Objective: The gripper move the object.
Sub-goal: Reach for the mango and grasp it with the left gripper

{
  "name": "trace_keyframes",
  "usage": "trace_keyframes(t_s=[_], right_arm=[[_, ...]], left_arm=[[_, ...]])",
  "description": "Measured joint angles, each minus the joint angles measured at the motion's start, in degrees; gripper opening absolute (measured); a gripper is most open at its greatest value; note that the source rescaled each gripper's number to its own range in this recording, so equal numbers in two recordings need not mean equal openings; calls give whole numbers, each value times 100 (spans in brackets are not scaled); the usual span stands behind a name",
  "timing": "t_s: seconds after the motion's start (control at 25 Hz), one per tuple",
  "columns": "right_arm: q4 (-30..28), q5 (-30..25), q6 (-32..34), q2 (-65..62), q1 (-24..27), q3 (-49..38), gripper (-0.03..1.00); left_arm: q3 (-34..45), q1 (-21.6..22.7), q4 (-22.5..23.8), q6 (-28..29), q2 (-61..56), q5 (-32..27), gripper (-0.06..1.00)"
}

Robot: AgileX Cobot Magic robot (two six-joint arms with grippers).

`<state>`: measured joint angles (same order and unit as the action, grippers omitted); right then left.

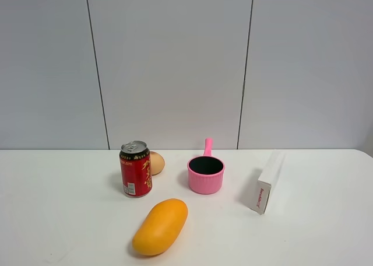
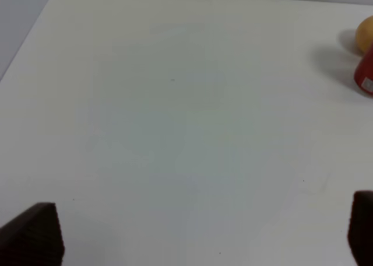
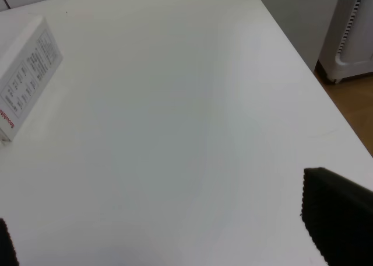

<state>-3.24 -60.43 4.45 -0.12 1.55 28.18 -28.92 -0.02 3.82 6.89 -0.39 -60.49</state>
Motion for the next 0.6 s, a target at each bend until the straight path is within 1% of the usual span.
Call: trace_keyframes(t_s=[0.6], right_arm=[[0, 0, 0, 0, 0, 0, 100]], left_arm=[[0, 0, 0, 0, 0, 0, 100]])
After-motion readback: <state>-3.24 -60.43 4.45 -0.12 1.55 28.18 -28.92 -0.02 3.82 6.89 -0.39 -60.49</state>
